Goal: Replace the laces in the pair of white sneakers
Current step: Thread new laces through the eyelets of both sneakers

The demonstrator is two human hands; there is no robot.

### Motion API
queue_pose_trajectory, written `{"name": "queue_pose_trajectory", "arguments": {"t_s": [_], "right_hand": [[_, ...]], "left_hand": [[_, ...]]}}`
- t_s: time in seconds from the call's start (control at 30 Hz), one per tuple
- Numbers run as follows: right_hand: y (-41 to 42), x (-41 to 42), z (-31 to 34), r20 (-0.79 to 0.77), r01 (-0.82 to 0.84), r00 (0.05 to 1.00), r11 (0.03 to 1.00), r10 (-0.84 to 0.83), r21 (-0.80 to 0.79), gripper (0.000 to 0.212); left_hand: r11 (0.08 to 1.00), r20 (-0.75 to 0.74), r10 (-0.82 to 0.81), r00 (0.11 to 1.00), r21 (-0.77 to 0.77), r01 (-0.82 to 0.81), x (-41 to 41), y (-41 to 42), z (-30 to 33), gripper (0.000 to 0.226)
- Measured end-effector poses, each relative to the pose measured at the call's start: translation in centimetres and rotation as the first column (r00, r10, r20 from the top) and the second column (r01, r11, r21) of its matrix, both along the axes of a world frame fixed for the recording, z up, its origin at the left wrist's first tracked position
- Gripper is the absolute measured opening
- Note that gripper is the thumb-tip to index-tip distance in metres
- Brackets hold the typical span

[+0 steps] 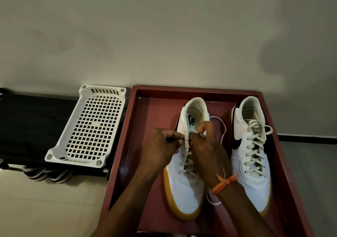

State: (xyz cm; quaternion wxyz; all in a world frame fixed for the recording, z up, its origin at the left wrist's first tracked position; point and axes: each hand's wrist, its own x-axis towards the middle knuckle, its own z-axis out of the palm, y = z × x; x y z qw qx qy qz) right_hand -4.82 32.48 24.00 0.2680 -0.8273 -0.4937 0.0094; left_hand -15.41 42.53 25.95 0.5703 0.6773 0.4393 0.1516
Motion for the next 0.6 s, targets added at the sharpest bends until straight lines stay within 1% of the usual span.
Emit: {"name": "queue_pose_trajectory", "arguments": {"t_s": [0.03, 0.07, 0.17, 0.27, 0.33, 0.4, 0.47, 0.53, 0.6], "right_hand": [[0.0, 0.2, -0.2, 0.043, -0.026, 0.999, 0.999, 0.025, 0.020, 0.015], [-0.2, 0.2, -0.4, 0.042, -0.033, 0.999, 0.999, 0.031, 0.036, 0.011], [-0.2, 0.5, -1.1, -0.052, -0.032, 0.998, 0.997, 0.036, 0.066, 0.006], [0.1, 0.0, -1.2, -0.127, 0.058, 0.991, 0.990, -0.042, 0.126, 0.005], [0.1, -0.2, -1.3, -0.197, 0.102, 0.978, 0.979, -0.067, 0.174, 0.005], [0.0, -0.1, -1.3, -0.211, 0.090, 0.977, 0.972, -0.043, 0.218, 0.004], [-0.2, 0.5, -0.9, -0.214, 0.079, 0.976, 0.974, -0.033, 0.213, 0.005], [-0.5, 1.1, -0.5, -0.230, 0.075, 0.973, 0.982, -0.035, 0.171, 0.008], [-0.8, 1.7, 0.1, -0.286, 0.072, 0.958, 0.986, -0.025, 0.153, 0.009]], "left_hand": [[1.000, 0.007, 0.003, 1.000, -0.005, -0.003, -0.1, 0.1, 0.1, 0.015], [1.000, 0.015, 0.001, 1.000, -0.010, -0.001, -0.1, 0.3, 0.1, 0.015], [0.999, 0.012, -0.034, 0.999, -0.014, 0.034, -0.3, 0.6, 0.2, 0.015], [0.998, 0.017, -0.061, 0.998, -0.010, 0.061, -0.4, 0.5, 0.3, 0.014], [0.998, 0.022, -0.058, 0.998, 0.025, 0.057, -0.3, 0.4, 0.4, 0.014], [0.995, 0.007, -0.035, 0.999, 0.093, 0.035, -0.1, 0.2, 0.3, 0.008], [0.992, -0.006, -0.008, 1.000, 0.129, 0.009, 0.0, 0.0, 0.3, 0.007], [0.993, -0.028, 0.008, 1.000, 0.119, -0.004, -0.2, 0.4, 0.3, 0.009], [0.993, -0.023, 0.085, 0.996, 0.078, -0.083, -0.9, 1.5, 0.5, 0.010]]}}
